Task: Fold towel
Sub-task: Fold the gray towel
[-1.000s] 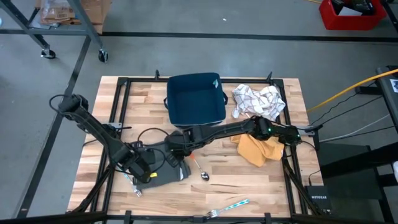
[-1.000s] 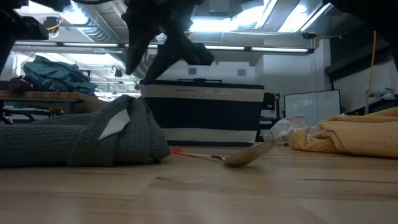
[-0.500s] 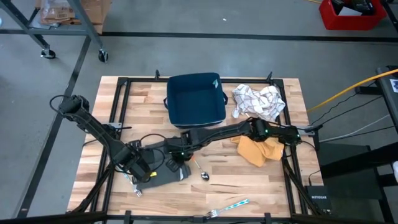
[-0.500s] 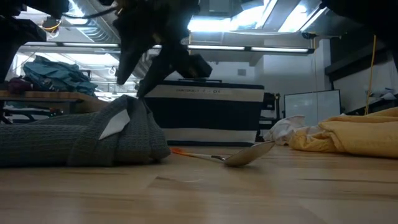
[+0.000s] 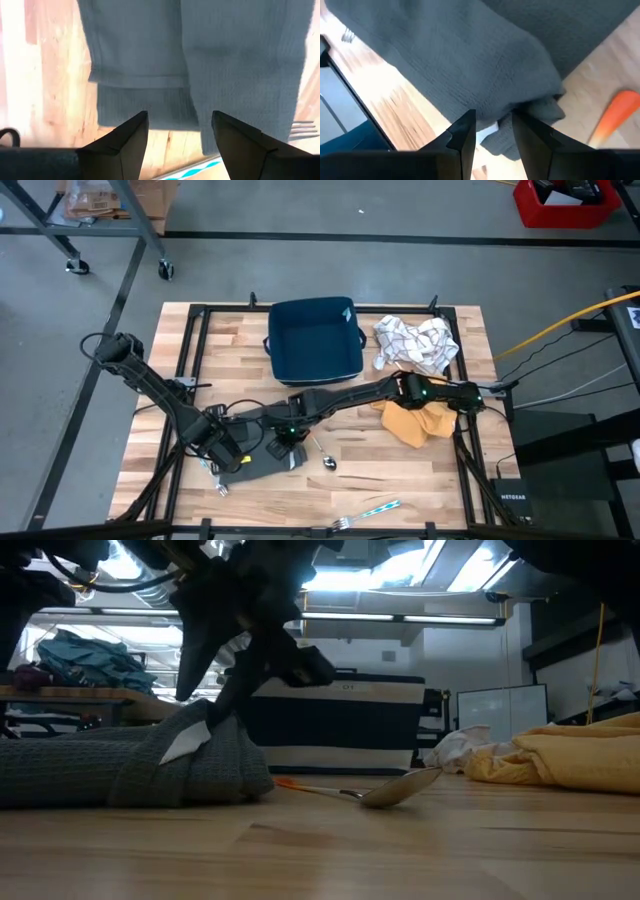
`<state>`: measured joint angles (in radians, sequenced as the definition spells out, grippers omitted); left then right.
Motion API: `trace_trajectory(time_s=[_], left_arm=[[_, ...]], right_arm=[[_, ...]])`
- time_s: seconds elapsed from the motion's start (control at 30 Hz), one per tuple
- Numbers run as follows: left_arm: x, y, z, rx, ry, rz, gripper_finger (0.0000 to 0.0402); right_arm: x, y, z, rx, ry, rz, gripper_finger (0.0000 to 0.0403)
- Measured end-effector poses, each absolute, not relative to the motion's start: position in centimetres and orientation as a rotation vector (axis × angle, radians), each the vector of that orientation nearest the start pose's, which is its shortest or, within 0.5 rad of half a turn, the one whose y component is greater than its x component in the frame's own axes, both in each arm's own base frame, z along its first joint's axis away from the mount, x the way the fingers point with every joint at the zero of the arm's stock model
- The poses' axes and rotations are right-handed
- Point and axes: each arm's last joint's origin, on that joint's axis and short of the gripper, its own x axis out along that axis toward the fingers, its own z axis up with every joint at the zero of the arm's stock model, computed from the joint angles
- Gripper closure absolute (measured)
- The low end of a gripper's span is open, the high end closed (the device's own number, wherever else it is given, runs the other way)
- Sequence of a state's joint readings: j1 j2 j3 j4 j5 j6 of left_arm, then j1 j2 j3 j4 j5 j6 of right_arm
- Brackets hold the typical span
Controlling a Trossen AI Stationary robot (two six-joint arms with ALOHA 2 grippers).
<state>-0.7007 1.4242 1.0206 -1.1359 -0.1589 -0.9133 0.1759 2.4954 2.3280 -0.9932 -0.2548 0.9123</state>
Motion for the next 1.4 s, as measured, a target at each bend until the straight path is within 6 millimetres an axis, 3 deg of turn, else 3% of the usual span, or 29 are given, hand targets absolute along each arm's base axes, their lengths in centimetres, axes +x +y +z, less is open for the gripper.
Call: trace_trajectory(time_s=[0.5,0.77,1.23,1.4], left_arm=[[18.0,-14.5,22.7,-0.066,1.434,0.241,0.0190],[18.0,-14.5,22.7,-0.067,1.435,0.243,0.0190],[18.0,-14.5,22.7,-0.079,1.433,0.253,0.0190],[18.0,-14.5,22.7,-0.079,1.433,0.253,0.0190]], right_arm=[[51.5,8.1,20.6,1.083,1.272,-0.207,0.0271],[52.1,7.9,20.8,1.043,1.143,-0.293,0.0271],[52.3,7.8,20.6,1.057,1.113,-0.312,0.0271],[52.5,7.6,20.7,1.053,1.033,-0.400,0.0271]])
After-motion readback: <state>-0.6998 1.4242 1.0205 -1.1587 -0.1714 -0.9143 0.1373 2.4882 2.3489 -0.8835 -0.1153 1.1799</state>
